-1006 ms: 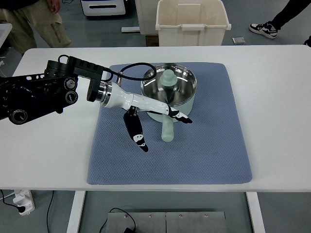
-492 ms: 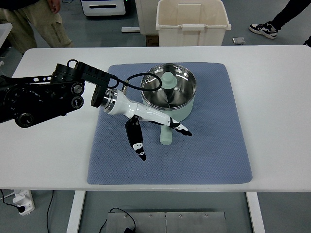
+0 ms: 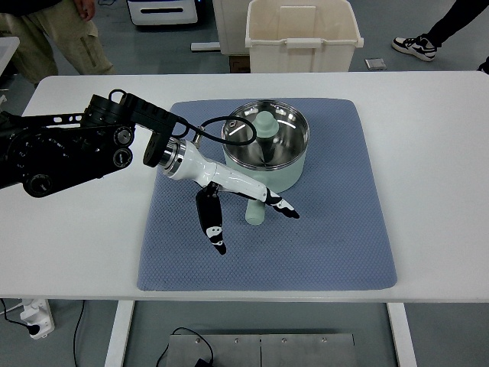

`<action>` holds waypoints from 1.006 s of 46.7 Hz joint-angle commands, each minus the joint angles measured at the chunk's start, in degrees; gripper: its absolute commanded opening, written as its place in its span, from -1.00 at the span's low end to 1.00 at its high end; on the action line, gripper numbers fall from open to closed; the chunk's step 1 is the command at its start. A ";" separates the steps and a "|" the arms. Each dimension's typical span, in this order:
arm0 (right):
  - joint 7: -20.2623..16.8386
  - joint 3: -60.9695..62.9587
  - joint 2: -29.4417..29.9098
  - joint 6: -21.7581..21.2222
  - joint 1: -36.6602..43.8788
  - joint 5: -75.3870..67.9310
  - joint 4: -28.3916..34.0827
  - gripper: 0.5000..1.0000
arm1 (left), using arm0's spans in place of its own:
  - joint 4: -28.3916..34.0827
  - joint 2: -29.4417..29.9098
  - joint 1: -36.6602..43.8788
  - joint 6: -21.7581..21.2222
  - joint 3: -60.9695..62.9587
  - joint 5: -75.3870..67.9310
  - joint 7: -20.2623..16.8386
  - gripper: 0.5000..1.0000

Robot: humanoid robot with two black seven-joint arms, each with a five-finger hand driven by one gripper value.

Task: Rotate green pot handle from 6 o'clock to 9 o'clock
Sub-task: 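Push the handle with the left hand, swinging it toward the left arm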

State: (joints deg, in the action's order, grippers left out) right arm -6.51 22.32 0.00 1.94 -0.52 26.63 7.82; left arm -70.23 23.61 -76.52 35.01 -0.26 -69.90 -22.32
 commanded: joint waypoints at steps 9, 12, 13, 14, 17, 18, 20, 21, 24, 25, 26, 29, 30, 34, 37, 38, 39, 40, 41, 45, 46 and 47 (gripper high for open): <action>0.00 0.00 0.00 -0.01 0.00 0.00 0.00 1.00 | -0.08 0.38 -0.74 -0.01 2.72 -0.59 -0.09 1.00; 0.00 0.00 0.00 -0.01 0.00 0.00 0.00 1.00 | -0.08 0.56 -0.91 -0.01 3.16 -0.68 -0.09 1.00; 0.00 0.00 0.00 -0.01 0.00 0.00 0.00 1.00 | -0.08 0.65 -1.09 -0.01 3.25 -0.68 -0.09 1.00; 0.00 0.00 0.00 -0.01 0.00 0.00 0.00 1.00 | -0.08 0.65 -1.26 -0.01 3.25 -0.68 -0.09 1.00; 0.00 0.00 0.00 -0.01 0.00 0.00 0.00 1.00 | -0.08 0.74 -1.61 -0.01 3.25 -0.68 -0.09 1.00; 0.00 0.00 0.00 -0.01 0.00 0.00 0.00 1.00 | -0.08 0.74 -1.61 -0.01 3.25 -0.68 -0.09 1.00; 0.00 0.00 0.00 -0.01 0.00 0.00 0.00 1.00 | -0.08 0.82 -1.88 -0.01 3.34 -0.68 -0.09 1.00; 0.00 0.00 0.00 -0.01 0.00 0.00 0.00 1.00 | -0.08 0.82 -2.05 -0.01 3.25 -0.68 -0.09 1.00; 0.00 0.00 0.00 -0.01 0.00 0.00 0.00 1.00 | -0.17 1.26 -2.49 -0.01 3.25 -0.68 -0.09 1.00; -0.08 0.00 0.00 -0.01 0.00 0.00 0.00 1.00 | -0.17 1.44 -2.67 -0.01 3.34 -0.68 -0.09 1.00; -0.08 0.00 0.00 -0.01 0.00 0.00 0.00 1.00 | -0.08 1.61 -2.76 -0.01 3.34 -0.68 -0.09 1.00; 0.00 0.00 0.00 0.08 0.00 0.00 0.00 1.00 | -0.17 1.97 -2.93 -0.01 3.34 -0.68 -0.09 1.00; 0.00 0.00 0.00 -0.01 0.00 0.00 0.00 1.00 | -0.17 1.97 -2.93 -0.01 3.34 -0.68 -0.09 1.00; 0.00 0.00 0.00 -0.01 0.00 0.00 0.00 1.00 | -0.17 2.05 -3.46 -0.01 3.69 -0.68 -0.09 1.00; 0.00 0.00 0.00 -0.01 0.00 0.00 0.00 1.00 | -0.17 2.14 -3.72 -0.01 4.83 -0.68 -0.09 1.00; 0.00 0.00 0.00 -0.01 0.00 0.00 0.00 1.00 | -0.17 2.14 -3.81 -0.01 5.09 -0.68 -0.09 1.00; 0.00 0.00 0.00 -0.01 0.00 0.00 0.00 1.00 | -0.17 2.14 -3.99 -0.01 5.36 -0.68 -0.09 1.00; 0.00 0.00 0.00 -0.01 0.00 0.00 0.00 1.00 | -0.17 2.14 -4.07 -0.01 5.53 -0.68 -0.09 1.00; 0.00 0.00 0.00 -0.01 0.00 0.00 0.00 1.00 | -0.17 2.14 -4.08 -0.01 5.71 -0.68 -0.09 1.00; 0.00 0.00 0.00 -0.01 0.00 0.00 0.00 1.00 | -0.17 2.05 -4.25 -0.01 6.15 -0.68 -0.27 1.00; 0.00 0.00 0.00 -0.01 0.00 0.00 0.00 1.00 | -0.17 2.05 -4.25 -0.01 6.24 -0.68 -0.35 1.00; 0.00 0.00 0.00 -0.01 0.00 0.00 0.00 1.00 | -0.26 2.05 -4.25 -0.01 6.41 -0.68 -0.35 1.00</action>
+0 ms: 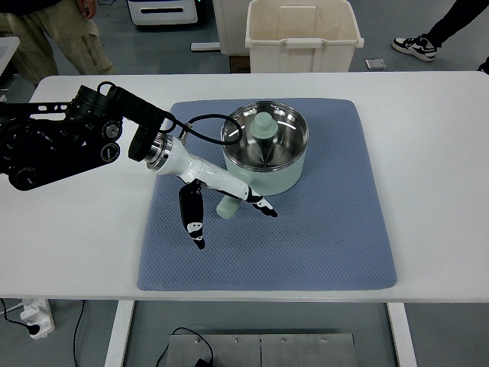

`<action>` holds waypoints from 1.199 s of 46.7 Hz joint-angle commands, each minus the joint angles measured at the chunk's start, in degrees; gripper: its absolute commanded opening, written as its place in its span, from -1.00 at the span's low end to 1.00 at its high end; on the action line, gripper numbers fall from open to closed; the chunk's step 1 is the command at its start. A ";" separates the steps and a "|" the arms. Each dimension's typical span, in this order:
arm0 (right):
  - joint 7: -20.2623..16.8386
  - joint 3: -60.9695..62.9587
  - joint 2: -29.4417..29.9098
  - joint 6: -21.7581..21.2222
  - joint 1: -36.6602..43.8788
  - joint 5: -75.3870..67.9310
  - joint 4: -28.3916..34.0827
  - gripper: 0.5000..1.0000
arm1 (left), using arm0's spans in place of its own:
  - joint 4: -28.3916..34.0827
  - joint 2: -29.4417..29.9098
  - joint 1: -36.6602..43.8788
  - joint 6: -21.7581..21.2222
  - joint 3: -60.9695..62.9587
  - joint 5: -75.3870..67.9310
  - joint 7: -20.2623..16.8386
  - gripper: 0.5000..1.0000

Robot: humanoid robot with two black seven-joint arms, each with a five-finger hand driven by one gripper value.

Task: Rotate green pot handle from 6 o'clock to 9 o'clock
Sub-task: 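Push the handle with the left hand, swinging it toward the left arm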

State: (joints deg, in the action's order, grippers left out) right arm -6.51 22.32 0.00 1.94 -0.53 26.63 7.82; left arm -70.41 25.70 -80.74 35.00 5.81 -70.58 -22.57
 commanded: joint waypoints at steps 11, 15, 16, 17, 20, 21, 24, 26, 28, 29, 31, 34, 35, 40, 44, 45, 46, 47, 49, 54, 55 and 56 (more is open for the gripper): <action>0.01 0.00 0.00 0.08 0.00 0.00 0.00 1.00 | -0.08 0.14 -0.65 0.00 1.05 -0.26 -0.10 1.00; -0.08 0.00 0.00 -0.01 0.00 0.00 0.00 1.00 | -0.08 0.66 -1.09 0.00 1.05 -0.26 -0.10 1.00; 0.01 0.00 0.00 -0.01 0.00 0.00 0.00 1.00 | -0.08 0.93 -1.18 0.00 1.05 -0.26 -0.10 1.00; 0.01 0.00 0.00 -0.01 0.00 0.00 0.00 1.00 | -0.08 1.11 -1.18 0.00 1.14 -0.35 -0.10 1.00; 0.01 0.00 0.00 -0.01 0.00 0.00 0.00 1.00 | -0.08 1.28 -1.26 0.00 1.31 -0.96 -0.10 1.00; 0.01 0.00 0.00 -0.01 0.00 0.00 0.00 1.00 | 0.01 1.28 -1.35 0.00 1.40 -1.14 -0.10 1.00; 0.01 0.00 0.00 -0.01 0.00 0.00 0.00 1.00 | 0.01 1.63 -1.53 0.00 1.84 -1.31 -0.10 1.00; 0.01 0.00 0.00 -0.01 0.00 0.00 0.00 1.00 | 0.01 1.90 -1.53 0.00 2.36 -1.23 -0.10 1.00; 0.01 0.00 0.00 -0.01 0.00 0.00 0.00 1.00 | 0.01 1.99 -1.62 0.00 2.63 -1.23 -0.19 1.00; 0.01 0.00 0.00 -0.01 0.00 0.00 0.00 1.00 | -0.08 1.99 -1.70 0.00 2.80 -1.31 -0.10 1.00; 0.01 0.00 0.00 -0.01 0.00 0.00 0.00 1.00 | -0.08 1.99 -1.70 0.00 2.98 -1.32 -0.10 1.00; 0.01 0.00 0.00 -0.01 0.00 0.00 0.00 1.00 | -0.08 2.07 -1.70 0.00 3.42 -1.31 -0.10 1.00; 0.01 0.00 0.00 0.08 0.00 0.00 0.00 1.00 | -0.08 2.07 -1.70 0.00 3.60 -1.32 -0.10 1.00; 0.01 0.00 0.00 -0.01 0.00 0.00 0.00 1.00 | -0.08 2.07 -2.32 0.00 4.56 -1.32 -0.10 1.00; 0.01 0.00 0.00 -0.01 0.00 0.00 0.00 1.00 | 0.01 2.16 -2.58 0.00 4.74 -1.32 -0.19 1.00; 0.01 0.00 0.00 -0.01 0.00 0.00 0.00 1.00 | 0.01 2.16 -2.76 0.00 4.83 -1.32 -0.19 1.00; 0.01 0.00 0.00 -0.01 0.00 0.00 0.00 1.00 | 0.01 2.25 -2.85 0.00 4.83 -1.32 -0.19 1.00; 0.01 0.00 0.00 -0.01 0.00 0.00 0.00 1.00 | 0.01 2.42 -2.93 0.00 4.83 -1.32 -0.19 1.00; 0.01 0.00 0.00 -0.01 0.00 0.00 0.00 1.00 | 0.01 2.78 -3.11 0.00 4.83 -1.32 -0.19 1.00; 0.01 0.00 0.00 -0.01 0.00 0.00 0.00 1.00 | 0.10 2.95 -3.37 0.00 5.18 -1.32 -0.10 1.00; 0.01 0.00 0.00 -0.01 0.00 0.00 0.00 1.00 | 0.10 2.95 -3.55 0.00 5.27 -1.32 -0.10 1.00; 0.01 0.00 0.00 -0.01 0.00 0.00 0.00 1.00 | 0.10 2.95 -3.64 0.00 5.27 -1.32 -0.10 1.00</action>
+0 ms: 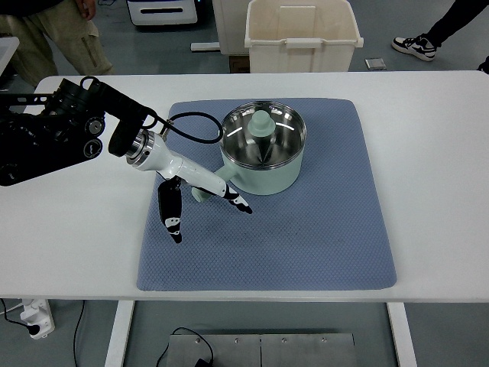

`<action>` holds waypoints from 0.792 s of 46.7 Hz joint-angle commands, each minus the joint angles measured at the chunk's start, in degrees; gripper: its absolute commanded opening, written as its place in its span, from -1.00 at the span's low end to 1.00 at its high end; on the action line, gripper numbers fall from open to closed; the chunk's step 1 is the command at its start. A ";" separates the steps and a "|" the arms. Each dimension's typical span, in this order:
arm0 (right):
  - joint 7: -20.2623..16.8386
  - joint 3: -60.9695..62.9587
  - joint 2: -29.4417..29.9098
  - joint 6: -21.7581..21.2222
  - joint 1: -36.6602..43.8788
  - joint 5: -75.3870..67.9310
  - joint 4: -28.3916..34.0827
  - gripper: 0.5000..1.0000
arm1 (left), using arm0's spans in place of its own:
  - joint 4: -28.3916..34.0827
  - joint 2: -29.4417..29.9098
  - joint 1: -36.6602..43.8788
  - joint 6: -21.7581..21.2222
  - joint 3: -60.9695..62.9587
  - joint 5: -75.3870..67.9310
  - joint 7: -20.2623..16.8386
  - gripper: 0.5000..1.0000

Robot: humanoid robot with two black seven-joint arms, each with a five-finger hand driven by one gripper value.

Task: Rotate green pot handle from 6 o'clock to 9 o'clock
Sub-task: 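Push the handle with the left hand, swinging it toward the left arm, then keep pushing the handle until it points toward the left arm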

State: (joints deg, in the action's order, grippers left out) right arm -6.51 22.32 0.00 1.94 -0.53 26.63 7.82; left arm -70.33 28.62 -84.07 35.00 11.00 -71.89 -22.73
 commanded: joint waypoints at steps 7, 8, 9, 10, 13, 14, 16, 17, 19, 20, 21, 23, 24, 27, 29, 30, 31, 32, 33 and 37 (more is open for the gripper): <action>0.00 0.00 0.00 -0.01 0.00 0.00 0.00 1.00 | 0.02 0.04 -0.65 0.00 0.78 0.00 0.05 1.00; 0.00 0.00 0.00 -0.01 0.00 0.00 0.00 1.00 | 0.02 0.04 -0.65 0.00 0.78 0.00 -0.03 1.00; 0.00 0.00 0.00 -0.01 0.00 0.00 0.00 1.00 | 0.02 0.04 -0.65 0.00 0.78 0.00 0.05 1.00; 0.00 0.00 0.00 -0.01 0.00 0.00 0.00 1.00 | 0.02 0.04 -0.65 0.00 0.78 0.00 0.05 1.00; 0.00 0.00 0.00 -0.01 0.00 0.00 0.00 1.00 | 0.02 0.04 -0.65 0.00 0.78 0.00 0.05 1.00; 0.00 0.00 0.00 -0.01 0.00 0.00 0.00 1.00 | 0.02 0.12 -0.65 0.00 0.78 0.00 0.05 1.00; 0.00 0.00 0.00 -0.01 0.00 0.00 0.00 1.00 | 0.02 0.12 -0.65 0.00 0.78 0.00 0.05 1.00; 0.00 0.00 0.00 -0.01 0.00 0.00 0.00 1.00 | 0.02 0.12 -0.65 0.00 0.78 0.00 0.05 1.00; -0.08 0.00 0.00 -0.01 0.00 0.00 0.00 1.00 | 0.02 0.21 -0.65 0.00 0.78 0.00 0.05 1.00; 0.00 0.00 0.00 0.08 0.00 0.00 0.00 1.00 | 0.10 0.21 -0.65 0.00 0.78 0.00 0.05 1.00; 0.00 0.00 0.00 -0.01 0.00 0.00 0.00 1.00 | 0.10 0.30 -0.74 0.00 0.78 0.00 0.05 1.00; 0.00 0.00 0.00 -0.01 0.00 0.00 0.00 1.00 | 0.10 0.74 -0.74 0.00 0.87 0.00 0.05 1.00; -0.08 0.00 0.00 -0.01 0.00 0.00 0.00 1.00 | 0.10 1.09 -0.83 0.00 0.95 0.00 0.05 1.00; 0.00 0.00 0.00 -0.01 0.00 0.00 0.00 1.00 | 0.19 1.35 -1.09 0.00 1.39 0.00 0.05 1.00; 0.00 0.00 0.00 -0.01 0.00 0.00 0.00 1.00 | 0.28 1.44 -1.09 0.00 1.66 0.00 0.05 1.00; 0.00 0.00 0.00 -0.01 0.00 0.00 0.00 1.00 | 0.37 1.53 -1.09 0.00 1.75 0.00 0.05 1.00; 0.00 0.00 0.00 -0.01 0.00 0.00 0.00 1.00 | 0.54 1.62 -1.18 0.00 1.75 0.00 0.05 1.00; 0.00 0.00 0.00 -0.01 0.00 0.00 0.00 1.00 | 0.63 1.62 -1.18 0.00 1.83 0.00 0.05 1.00; 0.00 0.00 0.00 -0.01 0.00 0.00 0.00 1.00 | 0.63 1.62 -1.18 0.00 1.92 0.00 0.05 1.00; 0.00 0.00 0.00 -0.01 0.00 0.00 0.00 1.00 | 1.07 1.71 -1.27 0.00 2.01 -0.09 0.05 1.00</action>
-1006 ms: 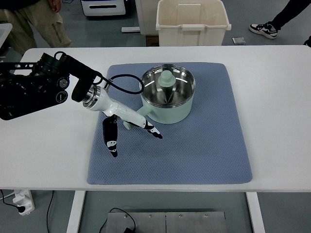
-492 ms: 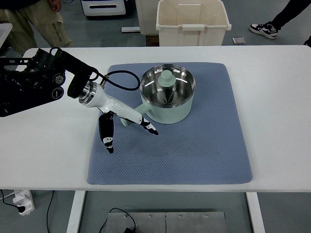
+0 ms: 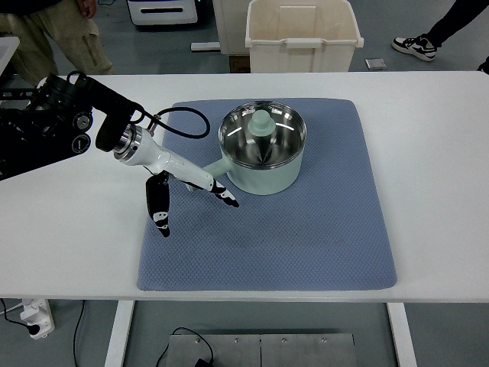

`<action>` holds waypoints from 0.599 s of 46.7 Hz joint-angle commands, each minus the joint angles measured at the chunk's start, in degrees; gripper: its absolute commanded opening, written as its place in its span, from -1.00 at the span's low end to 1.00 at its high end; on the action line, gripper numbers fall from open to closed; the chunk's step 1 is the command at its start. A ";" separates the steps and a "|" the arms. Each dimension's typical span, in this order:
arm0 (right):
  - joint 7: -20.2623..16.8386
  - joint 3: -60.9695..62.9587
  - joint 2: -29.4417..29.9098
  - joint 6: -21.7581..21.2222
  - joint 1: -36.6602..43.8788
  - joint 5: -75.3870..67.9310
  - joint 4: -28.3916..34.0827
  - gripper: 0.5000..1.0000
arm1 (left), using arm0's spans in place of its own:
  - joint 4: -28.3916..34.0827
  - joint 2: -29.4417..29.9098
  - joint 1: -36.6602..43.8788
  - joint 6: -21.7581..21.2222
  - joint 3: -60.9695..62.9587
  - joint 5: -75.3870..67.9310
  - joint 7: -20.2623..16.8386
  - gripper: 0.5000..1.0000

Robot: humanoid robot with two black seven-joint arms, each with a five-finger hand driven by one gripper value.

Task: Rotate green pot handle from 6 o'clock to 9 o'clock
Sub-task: 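Keep pushing the handle until it points toward the left arm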

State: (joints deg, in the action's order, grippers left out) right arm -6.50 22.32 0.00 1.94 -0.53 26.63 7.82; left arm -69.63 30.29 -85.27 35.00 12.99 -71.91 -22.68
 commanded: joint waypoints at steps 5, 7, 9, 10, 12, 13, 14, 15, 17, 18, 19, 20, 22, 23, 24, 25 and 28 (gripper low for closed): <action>0.00 0.00 0.00 -0.01 0.00 0.00 0.00 1.00 | 1.69 0.03 -0.07 0.00 0.02 -0.08 0.00 1.00; 0.00 0.00 0.00 -0.01 0.00 0.00 0.00 1.00 | 2.22 0.03 -0.16 0.00 0.11 -0.16 0.00 1.00; 0.00 0.00 0.00 0.08 0.00 0.00 0.00 1.00 | 2.48 0.03 -0.25 0.00 0.02 -0.16 0.00 1.00; 0.00 0.00 0.00 -0.01 0.00 0.00 0.00 1.00 | 2.57 0.03 -0.33 0.00 0.11 -0.34 0.00 1.00; 0.00 0.00 0.00 -0.01 0.00 0.00 0.00 1.00 | 2.74 0.12 -0.34 0.00 0.02 -0.60 0.00 1.00; 0.00 0.00 0.00 -0.01 0.00 0.00 0.00 1.00 | 2.92 0.12 -0.34 0.00 0.11 -0.69 0.00 1.00; 0.00 0.00 0.00 -0.01 0.00 0.00 0.00 1.00 | 3.01 0.12 -0.34 0.00 0.11 -0.69 0.00 1.00; 0.00 0.00 0.00 -0.01 0.00 0.00 0.00 1.00 | 3.10 0.12 -0.34 0.00 0.11 -0.78 0.00 1.00; 0.00 0.00 0.00 -0.01 0.00 0.00 0.00 1.00 | 3.18 0.12 -0.34 0.00 0.11 -0.78 0.00 1.00; 0.00 0.00 0.00 -0.01 0.00 0.00 0.00 1.00 | 3.27 0.12 -0.34 0.00 0.11 -0.78 0.00 1.00; 0.00 0.00 0.00 0.08 0.00 0.00 0.00 1.00 | 3.27 0.12 -0.34 0.00 0.11 -0.78 0.00 1.00; 0.00 0.00 0.00 0.08 0.00 0.00 0.00 1.00 | 3.36 0.12 -0.34 0.00 0.11 -0.78 0.00 1.00; 0.00 0.00 0.00 -0.01 0.00 0.00 0.00 1.00 | 3.71 0.12 -0.34 0.00 0.11 -0.87 0.00 1.00; -0.09 0.00 0.00 0.08 0.00 0.00 0.00 1.00 | 3.89 0.12 -0.34 0.00 0.11 -0.87 0.00 1.00; 0.00 0.00 0.00 -0.01 0.00 0.00 0.00 1.00 | 4.06 0.12 -0.34 0.00 0.11 -0.87 0.00 1.00; 0.00 0.00 0.00 -0.01 0.00 0.00 0.00 1.00 | 4.15 0.12 -0.34 0.00 0.11 -0.78 0.00 1.00; 0.00 0.00 0.00 -0.01 0.00 0.00 0.00 1.00 | 4.41 0.12 -0.34 0.00 0.11 -0.78 0.00 1.00</action>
State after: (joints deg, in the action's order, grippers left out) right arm -6.51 22.32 0.00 1.96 -0.53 26.63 7.82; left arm -65.45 30.41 -85.63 35.00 13.09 -72.76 -22.68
